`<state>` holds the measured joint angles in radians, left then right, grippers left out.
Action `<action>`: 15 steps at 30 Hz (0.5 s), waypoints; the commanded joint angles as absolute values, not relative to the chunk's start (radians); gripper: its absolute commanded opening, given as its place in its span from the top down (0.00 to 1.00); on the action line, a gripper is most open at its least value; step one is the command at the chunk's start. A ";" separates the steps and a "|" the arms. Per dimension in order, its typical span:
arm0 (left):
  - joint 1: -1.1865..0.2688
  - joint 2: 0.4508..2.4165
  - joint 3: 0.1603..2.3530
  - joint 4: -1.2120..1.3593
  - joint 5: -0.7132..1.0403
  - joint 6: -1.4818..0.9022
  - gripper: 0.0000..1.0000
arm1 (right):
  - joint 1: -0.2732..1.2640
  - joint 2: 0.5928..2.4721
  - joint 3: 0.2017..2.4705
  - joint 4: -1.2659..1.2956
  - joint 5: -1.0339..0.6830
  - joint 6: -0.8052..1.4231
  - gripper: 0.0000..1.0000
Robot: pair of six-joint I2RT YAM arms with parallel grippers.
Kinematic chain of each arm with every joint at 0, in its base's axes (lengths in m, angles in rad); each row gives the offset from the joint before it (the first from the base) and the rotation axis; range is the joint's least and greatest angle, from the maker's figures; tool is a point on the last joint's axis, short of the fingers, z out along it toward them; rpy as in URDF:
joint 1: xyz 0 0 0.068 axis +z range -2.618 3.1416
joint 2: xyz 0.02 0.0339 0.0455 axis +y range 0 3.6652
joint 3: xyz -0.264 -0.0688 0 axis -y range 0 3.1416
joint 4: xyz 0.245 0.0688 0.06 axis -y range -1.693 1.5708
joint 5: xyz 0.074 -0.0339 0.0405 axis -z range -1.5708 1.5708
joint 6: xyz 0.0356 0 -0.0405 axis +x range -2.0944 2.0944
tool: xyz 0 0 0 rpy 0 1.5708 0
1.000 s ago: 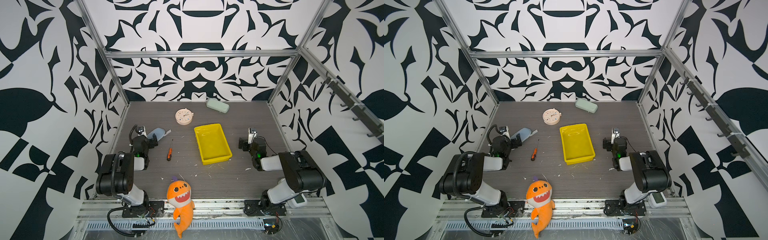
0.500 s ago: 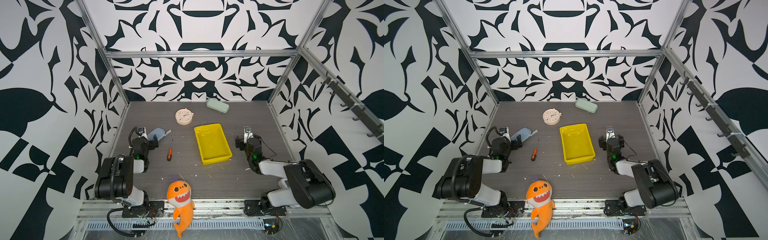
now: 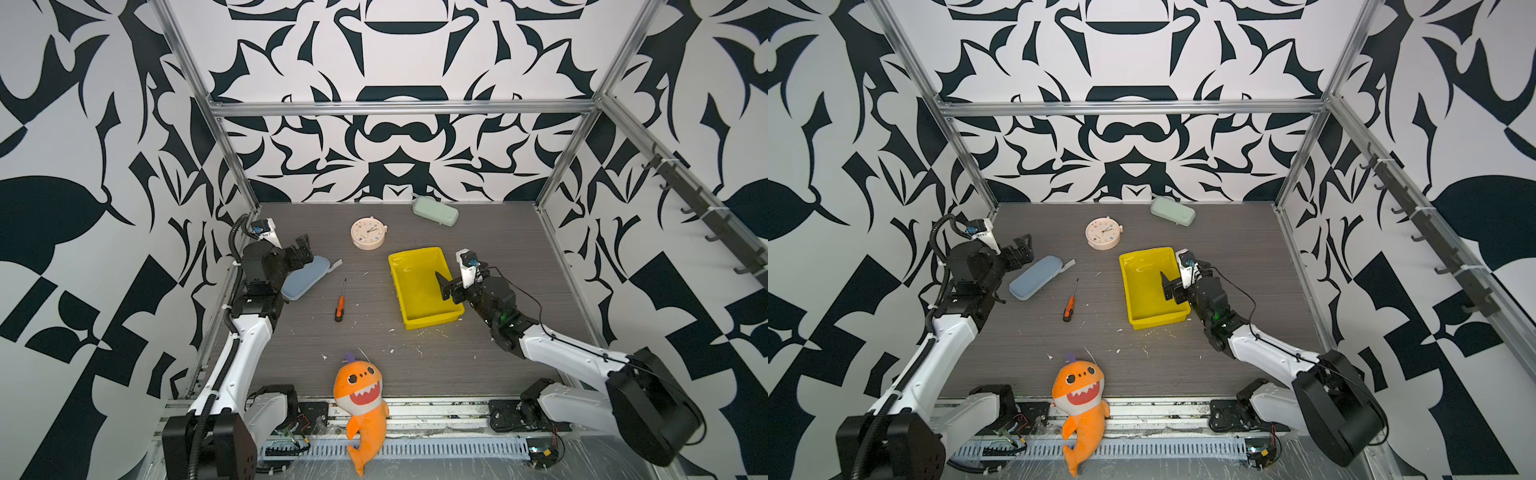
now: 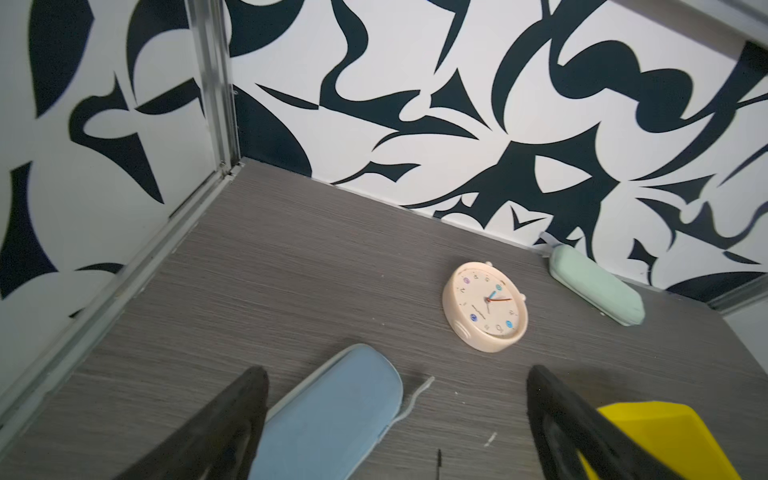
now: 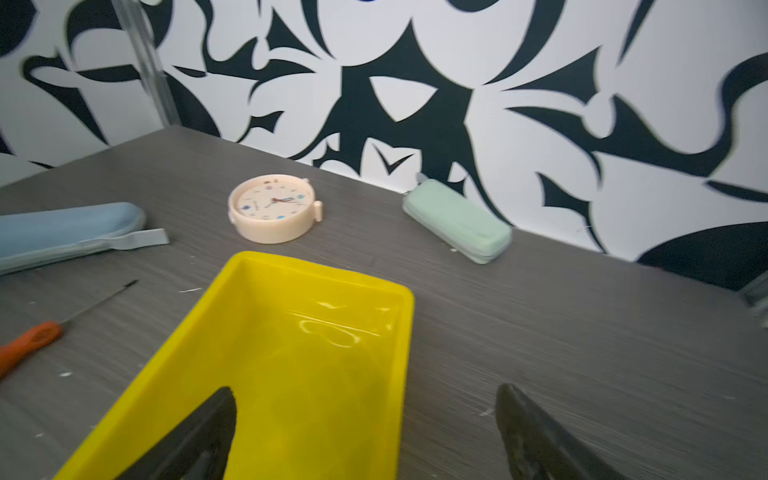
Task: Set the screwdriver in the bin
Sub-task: 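Move the left gripper over the orange-handled screwdriver while the right arm shifts toward the bin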
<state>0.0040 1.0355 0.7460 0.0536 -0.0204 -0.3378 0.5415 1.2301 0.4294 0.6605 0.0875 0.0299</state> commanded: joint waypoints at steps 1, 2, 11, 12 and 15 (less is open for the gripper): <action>0.004 1.069 0.771 -0.206 -0.118 -0.525 0.00 | 0.542 1.299 0.405 0.795 0.027 0.208 0.00; 0.005 1.083 0.799 -0.287 -0.193 -0.609 0.00 | 0.541 1.301 0.412 0.786 0.034 0.225 0.00; 0.079 1.251 0.947 -0.283 0.220 -0.651 0.01 | 0.530 1.279 0.517 0.351 0.507 0.634 0.01; 0.042 1.238 0.946 -0.281 0.157 -0.638 0.01 | 0.514 1.288 0.514 0.343 0.506 0.642 0.01; -0.058 1.212 0.953 -0.325 -0.037 -0.584 0.00 | 0.500 1.267 0.480 0.369 0.510 0.669 0.01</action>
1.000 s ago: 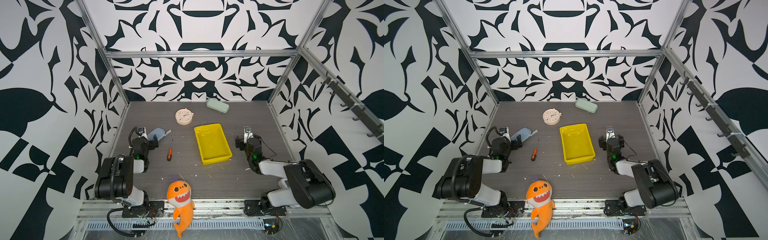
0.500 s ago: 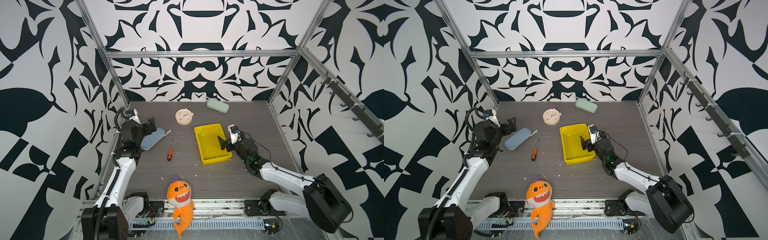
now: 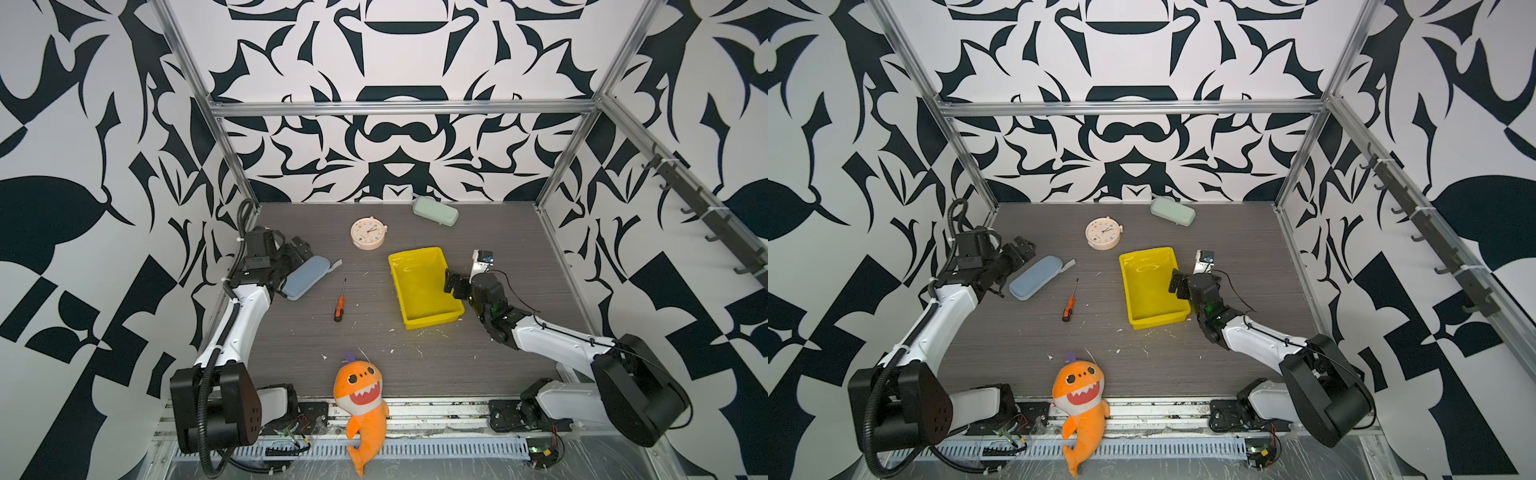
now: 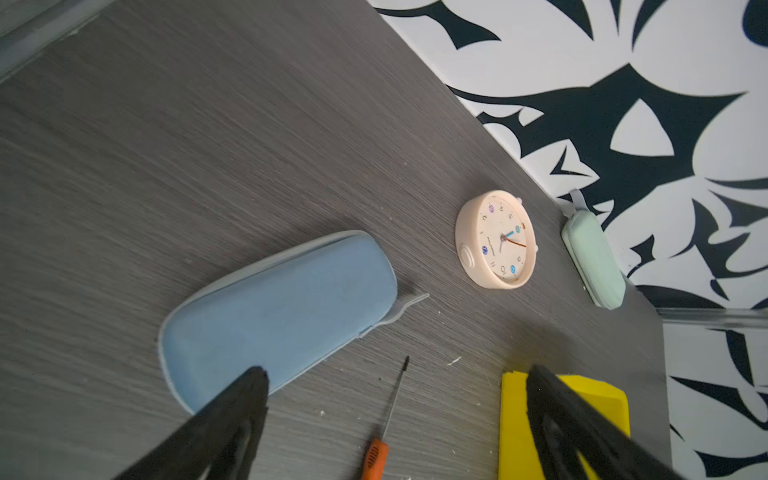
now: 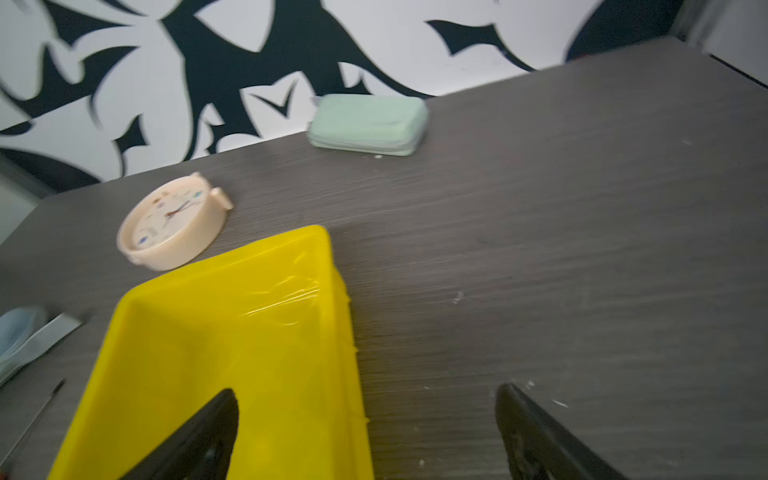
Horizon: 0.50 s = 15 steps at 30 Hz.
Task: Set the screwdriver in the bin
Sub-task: 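Move the left gripper over the orange-handled screwdriver while the right arm shifts toward the bin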
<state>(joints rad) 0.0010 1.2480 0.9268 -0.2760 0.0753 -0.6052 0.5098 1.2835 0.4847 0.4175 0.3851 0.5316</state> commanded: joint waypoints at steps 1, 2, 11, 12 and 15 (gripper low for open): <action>-0.087 1.203 0.945 -0.330 -0.085 -0.579 0.01 | 0.499 1.256 0.468 0.382 0.514 0.674 0.01; -0.102 1.193 0.935 -0.327 -0.114 -0.574 0.00 | 0.500 1.246 0.463 0.382 0.518 0.676 0.01; -0.089 1.005 0.832 -0.249 -0.395 -0.524 0.00 | 0.498 1.172 0.359 0.441 0.554 0.871 0.05; -0.089 0.988 0.832 -0.258 -0.347 -0.548 0.00 | 0.498 1.193 0.337 0.488 0.555 0.873 0.08; -0.095 0.976 0.772 -0.197 -0.083 -0.569 0.00 | 0.478 1.203 0.334 0.457 0.549 0.898 0.08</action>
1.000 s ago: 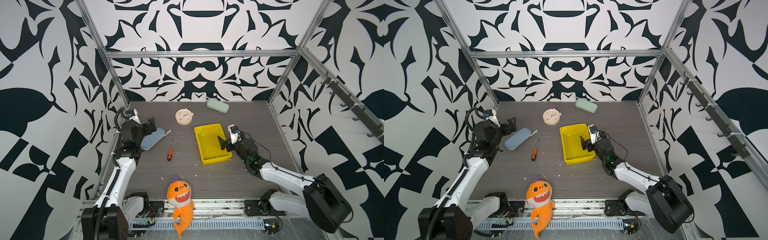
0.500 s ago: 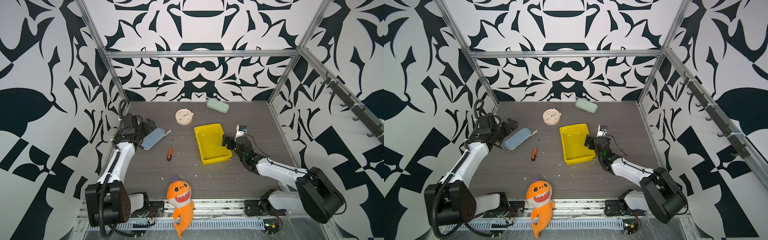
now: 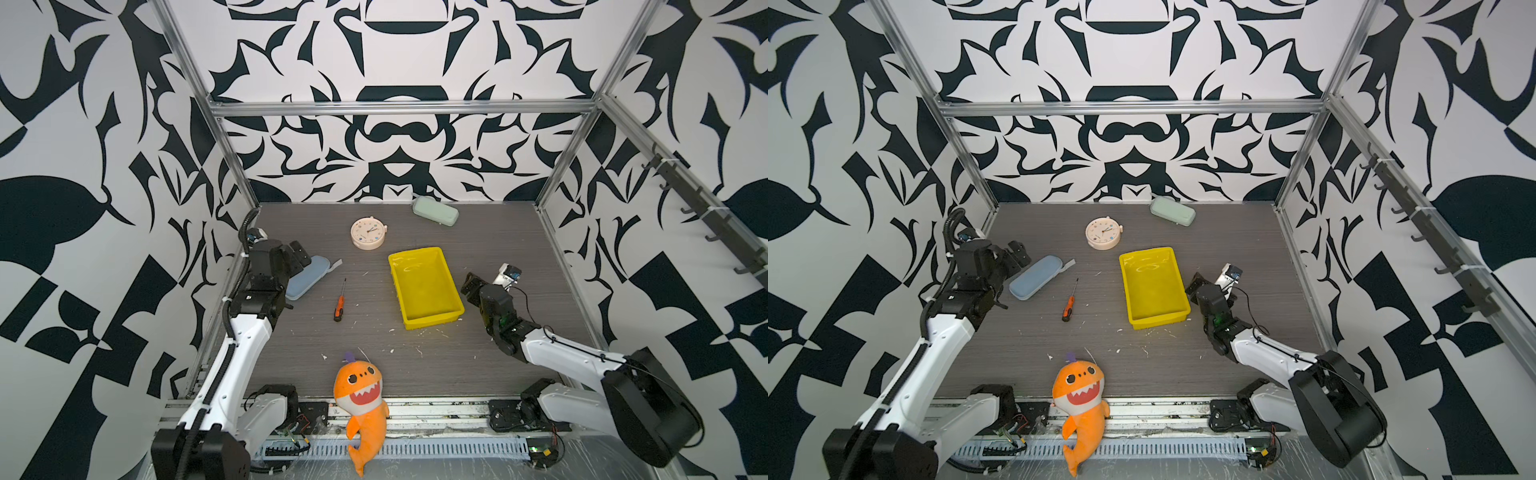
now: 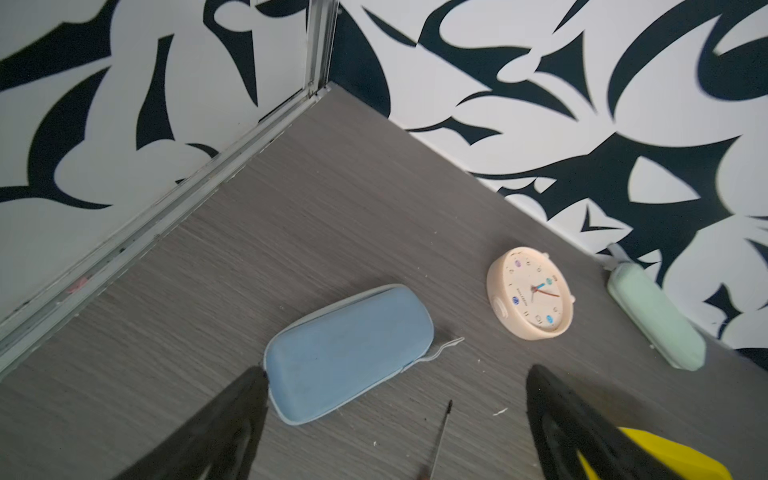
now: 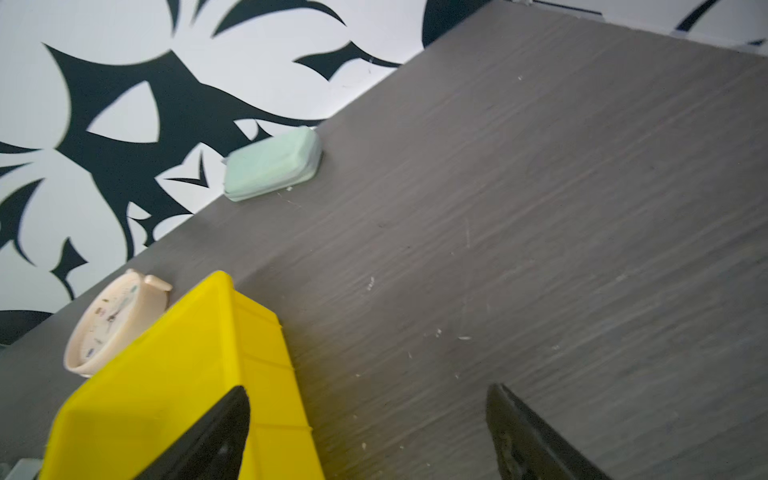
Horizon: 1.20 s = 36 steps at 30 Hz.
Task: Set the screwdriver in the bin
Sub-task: 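Move the left gripper over the orange-handled screwdriver while the right arm shifts toward the bin, then lower the left gripper and close it on the screwdriver's orange handle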
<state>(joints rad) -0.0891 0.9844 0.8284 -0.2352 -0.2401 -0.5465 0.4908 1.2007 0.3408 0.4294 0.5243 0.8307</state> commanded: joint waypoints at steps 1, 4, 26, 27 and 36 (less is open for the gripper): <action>-0.110 0.987 0.748 -0.181 -0.027 -0.590 0.00 | 0.473 1.199 0.351 0.432 0.521 0.866 0.07; -0.193 1.043 0.689 -0.179 -0.042 -0.601 0.03 | 0.482 1.207 0.434 0.392 0.389 0.679 0.13; -0.522 1.458 0.781 -0.256 -0.277 -0.485 0.21 | 0.561 1.344 0.532 0.371 0.349 0.568 0.25; -0.522 1.474 0.785 -0.259 -0.271 -0.487 0.23 | 0.561 1.342 0.532 0.369 0.353 0.570 0.25; -0.535 1.546 0.787 -0.264 -0.308 -0.505 0.31 | 0.561 1.322 0.522 0.339 0.441 0.604 0.27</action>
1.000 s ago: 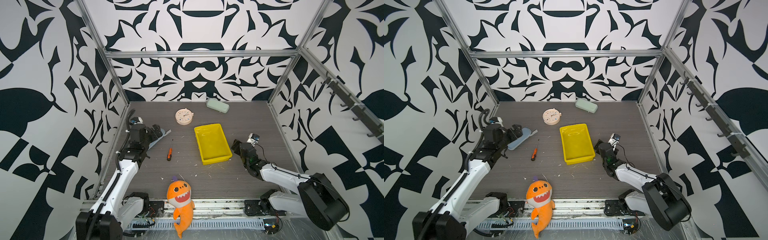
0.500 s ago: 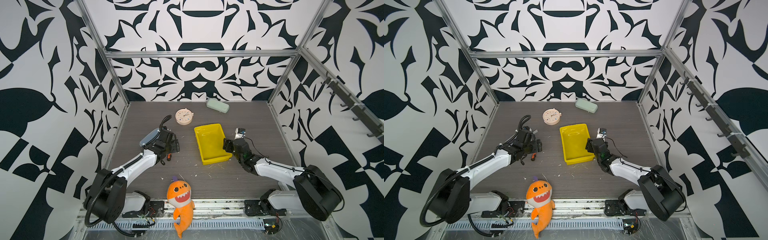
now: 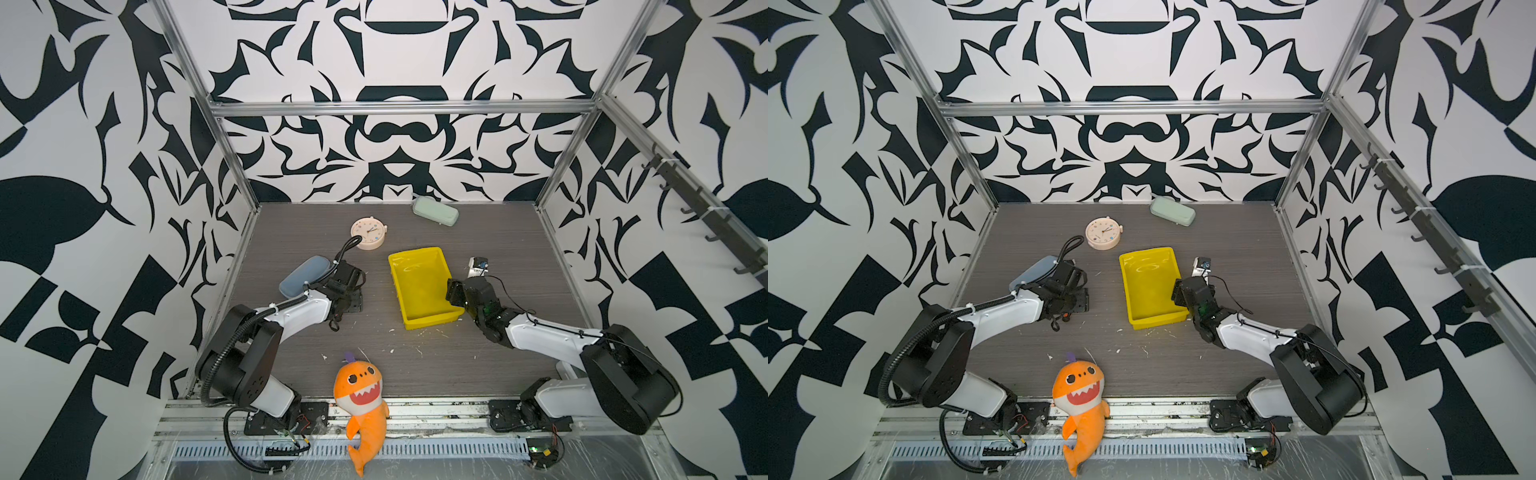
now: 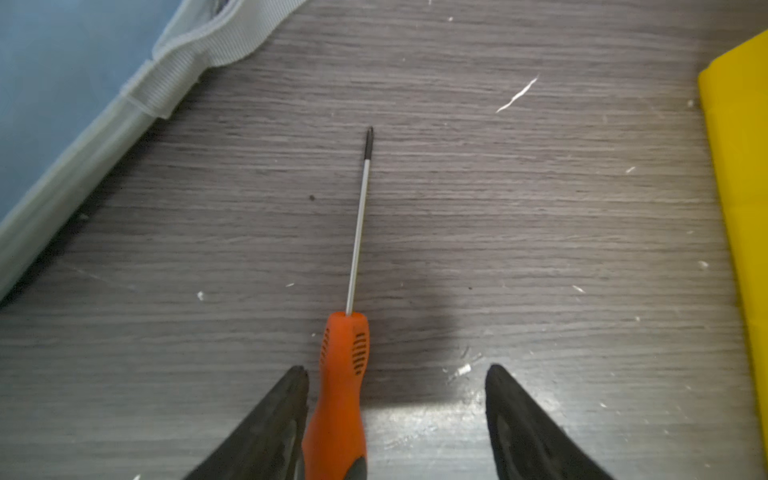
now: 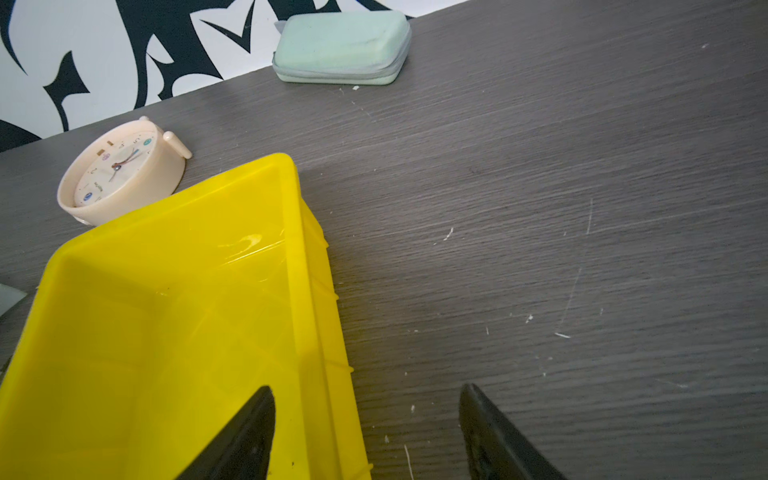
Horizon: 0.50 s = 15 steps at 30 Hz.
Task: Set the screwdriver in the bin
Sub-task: 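Lower the left gripper and close it on the screwdriver's orange handle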
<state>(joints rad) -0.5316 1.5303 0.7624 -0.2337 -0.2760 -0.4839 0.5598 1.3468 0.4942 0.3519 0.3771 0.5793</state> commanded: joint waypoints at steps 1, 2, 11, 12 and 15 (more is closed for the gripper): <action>-0.536 1.554 0.788 -0.264 -0.311 -0.506 0.31 | 0.561 1.317 0.519 0.336 0.453 0.607 0.28; -0.537 1.558 0.790 -0.262 -0.312 -0.508 0.32 | 0.561 1.311 0.514 0.336 0.461 0.608 0.28; -0.544 1.642 0.801 -0.244 -0.325 -0.523 0.36 | 0.561 1.279 0.494 0.344 0.495 0.626 0.28; -0.547 1.651 0.803 -0.243 -0.327 -0.523 0.37 | 0.560 1.277 0.494 0.342 0.494 0.626 0.28; -0.559 1.671 0.811 -0.247 -0.349 -0.524 0.40 | 0.561 1.272 0.488 0.349 0.504 0.630 0.28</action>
